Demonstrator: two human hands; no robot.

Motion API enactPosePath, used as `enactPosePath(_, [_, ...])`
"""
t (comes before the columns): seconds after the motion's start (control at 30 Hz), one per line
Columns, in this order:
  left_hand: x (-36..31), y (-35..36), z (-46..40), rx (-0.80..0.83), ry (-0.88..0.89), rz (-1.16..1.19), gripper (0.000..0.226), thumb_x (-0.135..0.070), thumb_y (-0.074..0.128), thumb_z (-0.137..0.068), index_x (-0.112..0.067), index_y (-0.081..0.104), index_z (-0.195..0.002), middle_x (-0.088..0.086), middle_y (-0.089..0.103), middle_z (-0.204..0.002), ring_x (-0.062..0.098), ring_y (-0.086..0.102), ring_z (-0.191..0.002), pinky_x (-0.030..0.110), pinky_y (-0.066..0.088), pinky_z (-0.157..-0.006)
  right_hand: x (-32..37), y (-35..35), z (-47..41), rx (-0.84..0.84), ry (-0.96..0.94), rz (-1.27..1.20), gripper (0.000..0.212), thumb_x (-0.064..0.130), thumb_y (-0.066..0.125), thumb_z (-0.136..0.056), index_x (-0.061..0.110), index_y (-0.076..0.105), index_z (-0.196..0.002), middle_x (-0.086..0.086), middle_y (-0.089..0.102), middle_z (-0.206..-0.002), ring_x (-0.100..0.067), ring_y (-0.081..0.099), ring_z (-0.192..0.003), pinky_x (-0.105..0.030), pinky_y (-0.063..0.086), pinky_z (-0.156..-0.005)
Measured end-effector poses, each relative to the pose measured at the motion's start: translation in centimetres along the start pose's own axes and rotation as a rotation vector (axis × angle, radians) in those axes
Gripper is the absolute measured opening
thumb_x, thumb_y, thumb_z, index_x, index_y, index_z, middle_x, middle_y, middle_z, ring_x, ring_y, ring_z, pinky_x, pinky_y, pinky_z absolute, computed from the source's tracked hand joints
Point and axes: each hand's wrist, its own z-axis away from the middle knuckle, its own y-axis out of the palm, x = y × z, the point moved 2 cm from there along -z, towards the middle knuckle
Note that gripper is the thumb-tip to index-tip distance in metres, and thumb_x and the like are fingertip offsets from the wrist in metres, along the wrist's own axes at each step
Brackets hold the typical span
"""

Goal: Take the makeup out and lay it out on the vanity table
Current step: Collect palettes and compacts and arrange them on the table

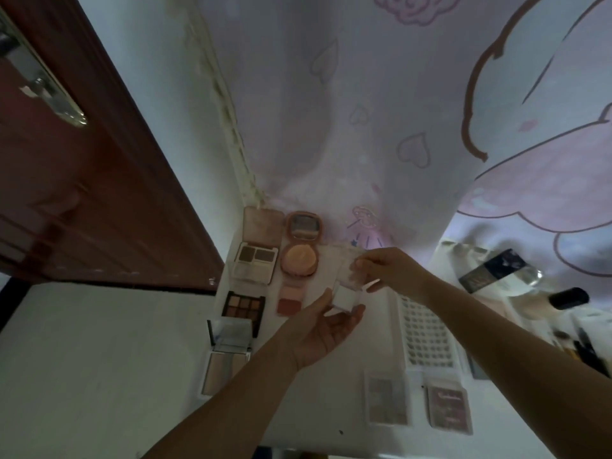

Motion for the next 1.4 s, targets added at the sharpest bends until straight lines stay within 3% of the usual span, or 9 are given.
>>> enactPosePath(0.2, [-1.4, 0.2, -4.4, -0.137, 0.171, 0.275, 0.033, -0.003, 0.049, -0.094, 0.002, 0.055, -0.062, 0.022, 0.053, -0.081, 0.035, 0.054, -0.077, 0.047, 0.056, -0.05, -0.2, 0.1, -6.1, -0.023, 0.099, 0.169, 0.025, 0.004, 0.046, -0.095, 0.014, 0.059, -0.076, -0.004, 0.062, -0.065, -0.004, 0.051, -0.037, -0.014, 0.036, -0.037])
enactPosePath(0.33, [-1.5, 0.5, -6.5, -0.212, 0.301, 0.302, 0.036, 0.007, 0.04, -0.091, -0.001, 0.049, -0.057, 0.012, 0.048, -0.054, 0.025, 0.046, -0.064, 0.038, 0.056, -0.064, -0.8, 0.3, -9.0, -0.052, 0.046, 0.295, 0.029, 0.002, 0.047, -0.093, 0.016, 0.058, -0.07, -0.006, 0.059, -0.066, 0.001, 0.051, -0.035, -0.013, 0.037, -0.034])
enactPosePath(0.47, [-1.2, 0.5, -6.3, -0.288, 0.279, 0.262, 0.025, 0.0, 0.041, -0.095, 0.0, 0.048, -0.071, 0.015, 0.053, -0.069, 0.028, 0.052, -0.069, 0.027, 0.054, -0.046, -0.3, 0.7, -10.0, -0.087, 0.032, 0.342, 0.028, 0.004, 0.047, -0.094, 0.018, 0.059, -0.073, -0.001, 0.057, -0.057, 0.002, 0.047, -0.031, -0.013, 0.036, -0.033])
enactPosePath(0.57, [-1.3, 0.4, -5.8, -0.287, 0.264, 0.241, 0.022, -0.003, 0.043, -0.095, -0.001, 0.049, -0.074, 0.017, 0.053, -0.076, 0.028, 0.053, -0.071, 0.03, 0.054, -0.055, 0.2, 0.8, -10.0, -0.041, 0.054, 0.288, 0.018, -0.002, 0.046, -0.094, 0.002, 0.063, -0.094, 0.001, 0.059, -0.05, 0.0, 0.05, -0.033, -0.013, 0.036, -0.034])
enactPosePath(0.67, [-2.1, 0.4, -5.6, -0.27, 0.266, 0.196, 0.023, -0.004, 0.042, -0.095, -0.004, 0.049, -0.074, 0.014, 0.051, -0.076, 0.022, 0.052, -0.067, 0.031, 0.047, -0.067, 1.0, 0.5, -10.3, -0.031, -0.009, 0.64, 0.027, 0.004, 0.043, -0.096, -0.003, 0.061, -0.115, -0.014, 0.069, -0.097, -0.015, 0.067, -0.077, -0.022, 0.05, -0.066])
enactPosePath(0.77, [-2.4, 0.0, -5.3, -0.286, 0.275, 0.053, 0.022, -0.007, 0.039, -0.096, -0.011, 0.048, -0.077, 0.007, 0.049, -0.076, 0.016, 0.051, -0.064, 0.03, 0.045, -0.068, 1.4, -0.9, -8.7, -0.034, -0.172, 0.912, 0.042, 0.032, 0.042, -0.098, 0.003, 0.057, -0.124, -0.015, 0.052, -0.135, -0.025, 0.046, -0.128, -0.029, 0.031, -0.107])
enactPosePath(1.0, [-0.3, 1.1, -5.0, -0.309, 0.204, -0.188, 0.017, -0.01, 0.045, -0.095, -0.011, 0.057, -0.083, 0.006, 0.058, -0.083, 0.017, 0.053, -0.077, 0.032, 0.043, -0.073, -3.7, -0.2, -3.5, -0.041, -0.158, 1.332, 0.037, 0.031, 0.054, -0.09, 0.019, 0.046, -0.124, -0.005, 0.045, -0.13, -0.024, 0.045, -0.123, -0.034, 0.04, -0.093])
enactPosePath(1.27, [-0.1, 2.8, -2.5, -0.115, 0.122, -0.21, 0.032, -0.027, 0.042, -0.099, -0.003, 0.061, -0.103, 0.01, 0.066, -0.08, 0.015, 0.053, -0.069, 0.027, 0.05, -0.065, -1.0, 2.7, 2.8, -0.14, -0.224, 0.889, 0.038, 0.059, 0.047, -0.086, 0.027, 0.053, -0.106, 0.003, 0.058, -0.1, -0.017, 0.056, -0.092, -0.03, 0.045, -0.078])
enactPosePath(1.4, [1.2, 4.2, 0.3, -0.108, 0.155, -0.535, 0.046, -0.038, 0.029, -0.102, -0.009, 0.061, -0.085, -0.002, 0.055, -0.049, 0.01, 0.05, -0.045, 0.022, 0.04, -0.048, 0.9, 2.6, 6.3, -0.15, -0.222, 0.81, 0.035, 0.052, 0.048, -0.089, 0.02, 0.058, -0.098, 0.0, 0.061, -0.094, -0.017, 0.056, -0.082, -0.03, 0.046, -0.074])
